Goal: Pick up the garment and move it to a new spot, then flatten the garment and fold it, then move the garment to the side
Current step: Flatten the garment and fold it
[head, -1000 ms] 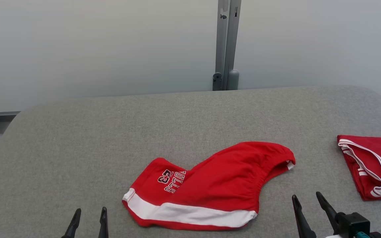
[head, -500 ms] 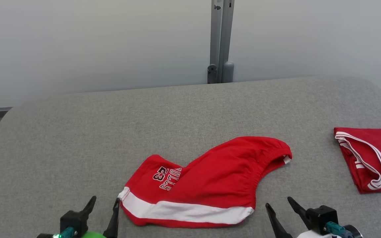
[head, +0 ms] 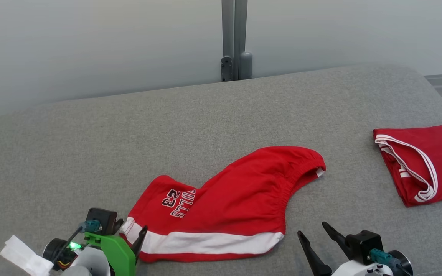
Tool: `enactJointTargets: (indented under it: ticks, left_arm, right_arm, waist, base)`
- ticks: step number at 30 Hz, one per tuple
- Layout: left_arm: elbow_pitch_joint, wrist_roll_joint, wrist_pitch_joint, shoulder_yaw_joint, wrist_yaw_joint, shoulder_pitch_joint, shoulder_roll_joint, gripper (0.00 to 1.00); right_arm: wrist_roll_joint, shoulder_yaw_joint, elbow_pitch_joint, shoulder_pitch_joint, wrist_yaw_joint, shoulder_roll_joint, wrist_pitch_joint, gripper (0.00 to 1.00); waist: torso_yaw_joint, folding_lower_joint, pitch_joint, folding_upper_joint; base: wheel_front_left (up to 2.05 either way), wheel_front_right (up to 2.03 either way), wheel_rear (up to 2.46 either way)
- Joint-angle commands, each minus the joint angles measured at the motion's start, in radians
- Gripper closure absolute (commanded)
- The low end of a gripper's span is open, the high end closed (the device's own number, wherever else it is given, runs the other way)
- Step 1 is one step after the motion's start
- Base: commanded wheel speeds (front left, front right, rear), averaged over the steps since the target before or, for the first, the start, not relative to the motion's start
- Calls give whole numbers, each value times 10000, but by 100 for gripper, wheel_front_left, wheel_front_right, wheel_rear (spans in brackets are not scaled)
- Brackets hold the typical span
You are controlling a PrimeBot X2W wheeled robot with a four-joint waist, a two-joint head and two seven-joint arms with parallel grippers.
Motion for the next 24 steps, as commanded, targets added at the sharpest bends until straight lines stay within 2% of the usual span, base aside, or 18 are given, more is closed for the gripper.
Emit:
enactJointTargets:
  ticks: [1,11,13,16,18,19,24]
  left_arm:
    - [-1,-219,136,-179,12,-259,166,0]
    - [46,-1362,801,-1093,11,-678,654,1]
    - [48,-1480,822,-1262,11,-743,696,16]
    - [126,-1576,777,-1460,11,-808,657,55]
    - [261,-1529,703,-1504,31,-849,637,96]
    - [331,-1475,653,-1525,75,-860,616,100]
    - [670,-1370,291,-1528,339,-680,453,100]
  right_arm:
    - [58,-36,-1,-69,-13,-53,2,0]
    - [3,-19,-55,-110,-13,26,26,0]
    - [-4,-14,-73,-153,-13,30,36,0]
    - [-8,37,-91,-176,-13,13,63,0]
    - [2,93,-94,-187,-13,-10,82,0]
    - [10,141,-83,-194,-13,-28,133,0]
    - [78,406,-52,-220,-13,-174,372,0]
  waist:
    - [-32,0,71,0]
    - [60,0,177,0]
    - [82,0,204,0]
    - [109,0,261,0]
    - [126,0,302,0]
    - [137,0,324,0]
    - [222,0,408,0]
  base:
    - [0,0,0]
    - [0,0,0]
    - [0,0,0]
    - [0,0,0]
    - [0,0,0]
    - [0,0,0]
    - [0,0,0]
